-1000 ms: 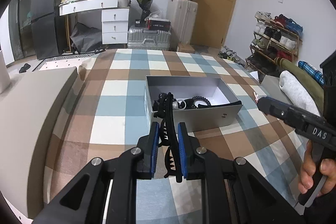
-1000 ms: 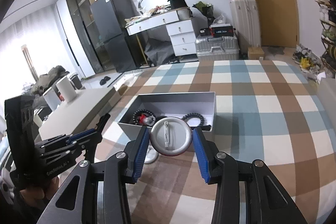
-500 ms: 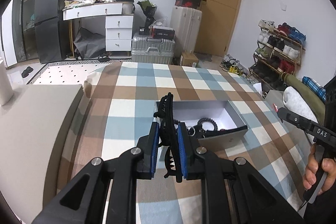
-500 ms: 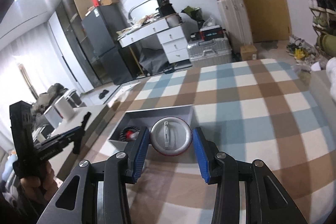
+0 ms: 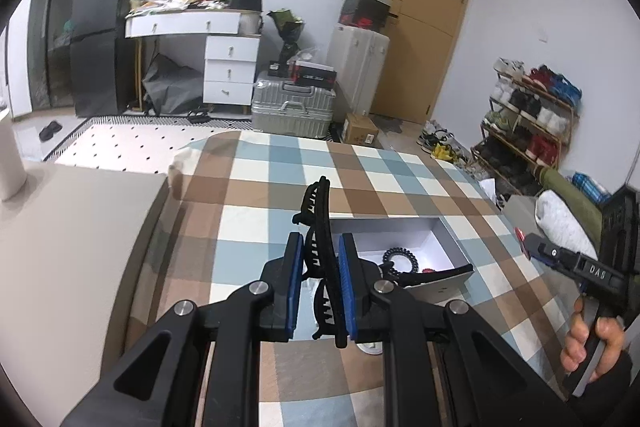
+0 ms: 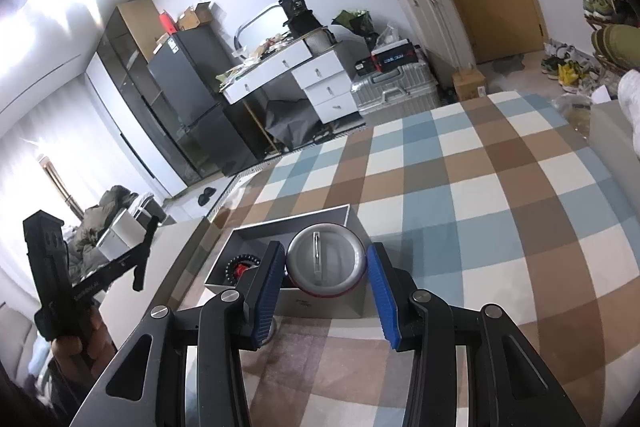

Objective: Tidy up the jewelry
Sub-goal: 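Lower the claw clip and badge into the box and open both tools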

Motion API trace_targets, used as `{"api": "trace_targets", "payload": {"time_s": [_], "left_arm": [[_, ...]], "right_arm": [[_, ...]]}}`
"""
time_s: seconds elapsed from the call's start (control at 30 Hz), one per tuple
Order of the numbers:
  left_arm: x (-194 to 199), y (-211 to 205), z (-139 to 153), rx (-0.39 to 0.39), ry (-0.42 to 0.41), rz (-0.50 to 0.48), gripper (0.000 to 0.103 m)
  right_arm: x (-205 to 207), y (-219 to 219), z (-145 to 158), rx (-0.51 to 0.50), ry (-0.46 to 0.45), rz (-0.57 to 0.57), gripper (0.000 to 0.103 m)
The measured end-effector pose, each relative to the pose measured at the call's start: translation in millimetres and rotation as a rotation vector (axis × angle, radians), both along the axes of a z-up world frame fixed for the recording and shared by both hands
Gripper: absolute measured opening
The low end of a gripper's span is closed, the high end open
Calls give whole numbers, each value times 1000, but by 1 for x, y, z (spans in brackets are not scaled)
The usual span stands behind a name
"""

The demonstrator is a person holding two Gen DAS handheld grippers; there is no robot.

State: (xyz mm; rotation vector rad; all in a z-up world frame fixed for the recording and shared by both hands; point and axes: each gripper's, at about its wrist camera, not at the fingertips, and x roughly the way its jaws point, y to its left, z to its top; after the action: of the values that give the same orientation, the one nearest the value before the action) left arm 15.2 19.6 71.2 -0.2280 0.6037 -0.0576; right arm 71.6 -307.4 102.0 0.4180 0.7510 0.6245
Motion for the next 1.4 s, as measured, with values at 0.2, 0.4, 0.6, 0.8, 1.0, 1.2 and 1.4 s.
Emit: {"api": "trace_targets", "payload": {"time_s": [0.2, 0.4, 0.6, 0.8, 1.0, 1.2, 1.4], "left_arm": [[4, -1, -5, -10, 21, 16, 12], [13, -12, -15, -9, 53, -17, 12], [23, -24, -20, 2, 84, -62, 12], [30, -40, -22, 27, 106, -95, 12], [33, -47, -27, 59, 126, -104, 13], [35, -52, -34, 67, 142, -100, 13], [49, -58, -40, 74, 150, -117, 13]], "right_arm": [[3, 8, -10, 26, 22, 31, 42], [7, 24, -21, 16, 47, 52, 42], [5, 55, -21, -39, 23, 87, 42], [-1, 85, -16, -116, -12, 95, 42], [1, 96, -18, -114, -13, 105, 42], [12, 73, -26, -5, 45, 85, 43], [21, 71, -27, 19, 52, 84, 43]]}}
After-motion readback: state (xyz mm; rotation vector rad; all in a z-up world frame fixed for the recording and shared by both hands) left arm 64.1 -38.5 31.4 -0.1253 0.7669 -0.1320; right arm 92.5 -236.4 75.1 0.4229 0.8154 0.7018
